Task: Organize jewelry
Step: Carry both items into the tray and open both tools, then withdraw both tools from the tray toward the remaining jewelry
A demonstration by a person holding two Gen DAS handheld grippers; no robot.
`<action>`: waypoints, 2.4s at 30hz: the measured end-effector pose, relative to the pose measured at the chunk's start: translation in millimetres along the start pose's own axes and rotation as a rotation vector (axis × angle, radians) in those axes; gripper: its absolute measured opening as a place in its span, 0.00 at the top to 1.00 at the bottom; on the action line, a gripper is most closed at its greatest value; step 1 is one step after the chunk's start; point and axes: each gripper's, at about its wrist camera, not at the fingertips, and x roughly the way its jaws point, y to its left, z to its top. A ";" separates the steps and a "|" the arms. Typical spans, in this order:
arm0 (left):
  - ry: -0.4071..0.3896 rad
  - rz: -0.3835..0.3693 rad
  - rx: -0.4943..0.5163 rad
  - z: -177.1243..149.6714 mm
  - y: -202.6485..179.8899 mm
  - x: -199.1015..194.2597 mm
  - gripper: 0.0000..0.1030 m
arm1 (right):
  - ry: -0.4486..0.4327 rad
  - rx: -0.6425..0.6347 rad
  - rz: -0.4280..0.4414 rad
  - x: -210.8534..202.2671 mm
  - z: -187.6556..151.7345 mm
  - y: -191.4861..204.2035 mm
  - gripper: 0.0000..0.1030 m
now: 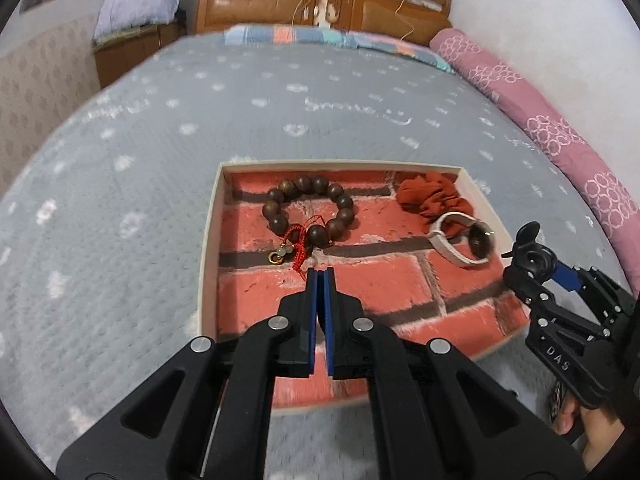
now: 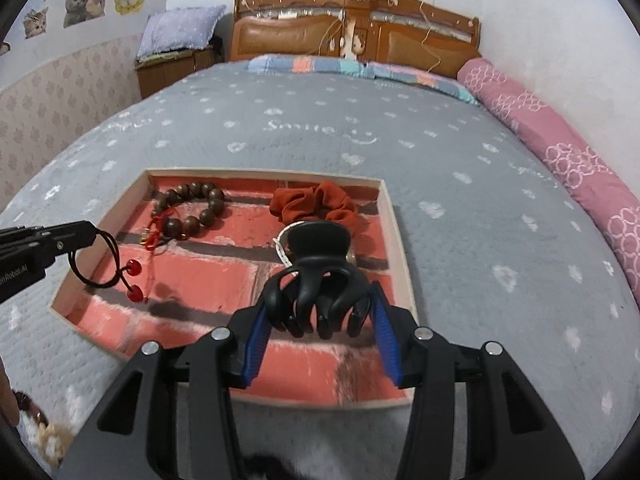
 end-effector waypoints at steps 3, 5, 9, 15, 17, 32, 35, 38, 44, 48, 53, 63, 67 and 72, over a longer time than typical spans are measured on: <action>0.035 0.019 -0.020 6.8 8.3 26.0 0.99 | 0.032 0.008 0.002 21.5 5.3 1.7 0.55; 0.052 0.028 -0.028 10.5 12.0 38.0 0.99 | 0.043 0.003 -0.002 31.6 7.8 2.2 0.55; 0.072 0.072 -0.008 15.7 14.3 57.1 0.99 | 0.061 -0.016 -0.007 48.2 12.4 4.0 0.55; 0.103 0.112 0.014 21.8 19.8 77.5 0.99 | 0.058 -0.045 -0.037 59.7 21.9 5.3 0.55; 0.118 0.116 0.020 22.6 20.1 83.5 0.98 | 0.064 -0.062 -0.047 63.6 26.2 6.7 0.55; 0.123 0.147 0.012 14.8 25.1 76.2 0.47 | 0.062 -0.109 -0.069 56.4 24.5 12.2 0.33; 0.103 0.140 0.010 15.0 24.8 60.4 0.36 | 0.065 -0.087 -0.040 46.8 25.2 7.6 0.24; 0.049 0.136 0.000 15.0 25.1 35.4 0.15 | 0.054 -0.069 0.002 28.4 25.4 1.1 0.15; -0.033 0.150 -0.028 8.1 36.3 -17.3 0.05 | 0.024 -0.021 0.039 -16.5 21.7 -19.0 0.06; -0.072 0.176 -0.033 -1.1 44.3 -50.1 0.05 | 0.018 0.045 0.044 -41.1 15.6 -40.1 0.05; -0.111 0.218 0.003 -16.0 52.3 -88.9 0.05 | 0.004 0.081 -0.058 -72.7 8.2 -65.7 0.05; -0.172 0.212 0.066 -55.8 49.5 -145.6 0.05 | -0.090 0.001 -0.277 -136.1 -9.3 -80.0 0.04; -0.197 0.195 0.043 -74.0 51.4 -165.7 0.05 | -0.121 0.010 -0.274 -157.9 -26.5 -83.5 0.04; -0.209 0.185 0.027 -93.8 56.3 -181.4 0.05 | -0.118 0.040 -0.231 -170.7 -50.0 -83.6 0.04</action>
